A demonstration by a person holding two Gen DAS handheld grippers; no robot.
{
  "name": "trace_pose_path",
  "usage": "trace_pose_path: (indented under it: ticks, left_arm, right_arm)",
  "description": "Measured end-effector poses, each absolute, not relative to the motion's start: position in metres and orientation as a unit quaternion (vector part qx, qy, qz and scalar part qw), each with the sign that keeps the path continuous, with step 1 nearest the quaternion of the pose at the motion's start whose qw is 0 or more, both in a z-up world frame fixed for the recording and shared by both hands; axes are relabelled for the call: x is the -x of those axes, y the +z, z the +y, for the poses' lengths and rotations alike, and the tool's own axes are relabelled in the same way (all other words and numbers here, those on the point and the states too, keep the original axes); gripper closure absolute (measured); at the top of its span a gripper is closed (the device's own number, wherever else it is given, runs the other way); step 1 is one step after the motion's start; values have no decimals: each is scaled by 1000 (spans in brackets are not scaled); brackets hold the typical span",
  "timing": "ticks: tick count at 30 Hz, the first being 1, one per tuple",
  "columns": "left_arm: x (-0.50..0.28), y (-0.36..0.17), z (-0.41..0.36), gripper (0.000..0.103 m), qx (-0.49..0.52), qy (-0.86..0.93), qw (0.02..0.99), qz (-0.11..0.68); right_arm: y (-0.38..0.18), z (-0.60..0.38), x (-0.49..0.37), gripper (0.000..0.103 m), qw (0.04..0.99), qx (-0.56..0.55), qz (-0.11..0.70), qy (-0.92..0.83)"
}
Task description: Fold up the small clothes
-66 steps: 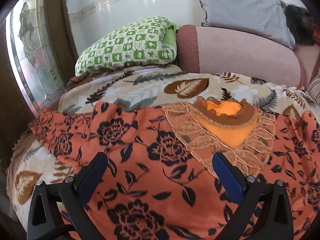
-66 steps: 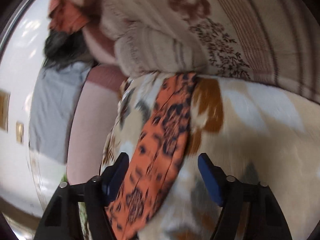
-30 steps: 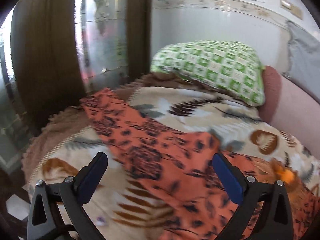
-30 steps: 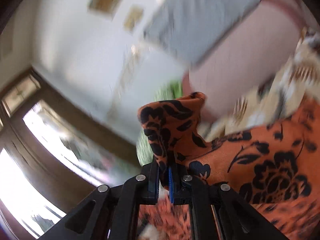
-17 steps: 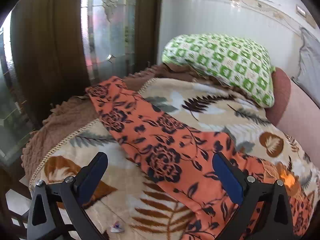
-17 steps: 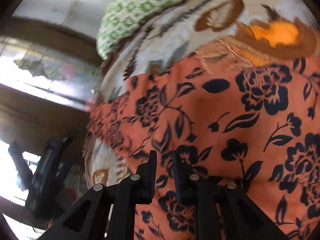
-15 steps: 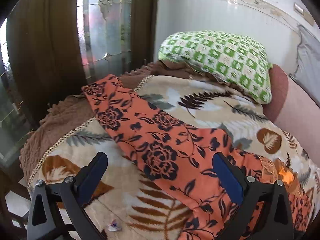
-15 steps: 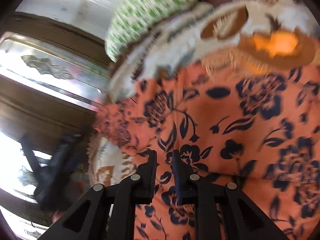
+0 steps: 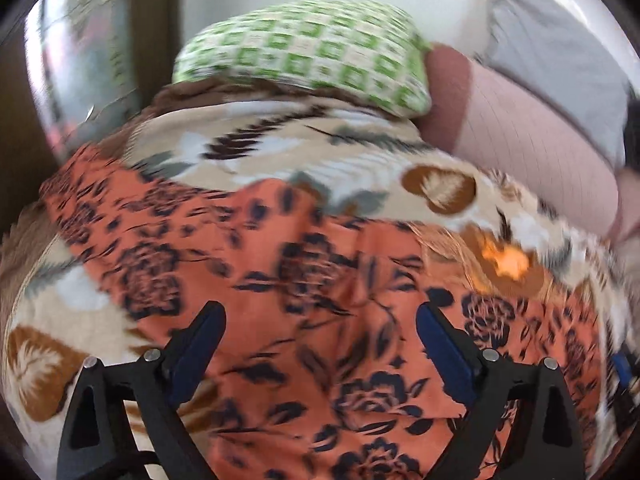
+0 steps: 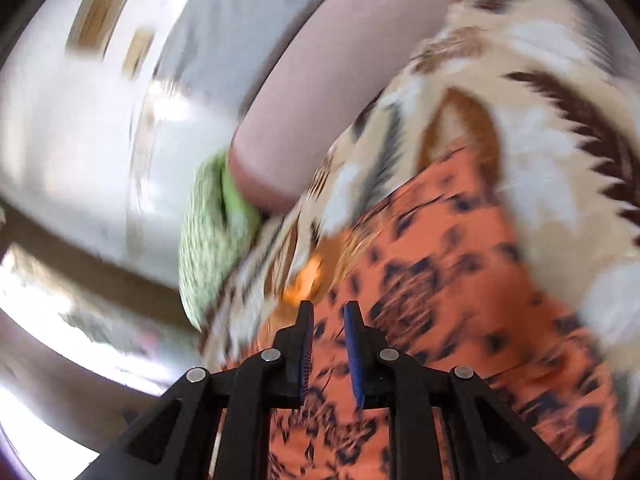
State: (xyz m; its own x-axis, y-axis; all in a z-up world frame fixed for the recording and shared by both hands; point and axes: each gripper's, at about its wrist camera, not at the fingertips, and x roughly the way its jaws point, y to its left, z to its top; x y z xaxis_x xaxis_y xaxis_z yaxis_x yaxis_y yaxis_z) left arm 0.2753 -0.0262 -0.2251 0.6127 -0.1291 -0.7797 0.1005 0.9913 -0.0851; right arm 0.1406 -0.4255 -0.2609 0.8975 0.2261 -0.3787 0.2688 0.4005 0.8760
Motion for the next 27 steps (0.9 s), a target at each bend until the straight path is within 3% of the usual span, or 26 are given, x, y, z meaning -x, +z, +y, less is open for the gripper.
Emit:
trace_pose_path:
  ticks: [3, 5, 7, 13, 15, 16, 21, 27]
  left_arm:
    - [-284, -246, -54, 7, -56, -48, 891, 447]
    - [-295, -270, -61, 7, -105, -4, 871, 480]
    - [-299, -276, -54, 6, -86, -1, 867, 491]
    - [-294, -243, -41, 6, -97, 33, 889, 446]
    - [-295, -234, -24, 6, -68, 39, 892, 446]
    - [-298, -232, -14, 6, -57, 49, 891, 447]
    - [-304, -215, 76, 6, 40, 126, 883, 451]
    - [-291, -215, 182, 6, 140, 213, 860, 442]
  right_arm:
    - [-285, -451, -137, 84, 784, -578, 221, -35]
    - [-308, -464, -145, 82, 758, -588, 269, -83]
    - [-326, -475, -149, 82, 736, -614, 275, -72]
    - [-294, -497, -169, 75, 762, -598, 239, -61]
    - [-297, -492, -189, 31, 760, -603, 240, -43]
    - [-306, -491, -204, 17, 753, -607, 252, -30]
    - [-280, -459, -216, 17, 803, -518, 291, -52]
    - [-238, -378, -206, 17, 817, -493, 288, 85]
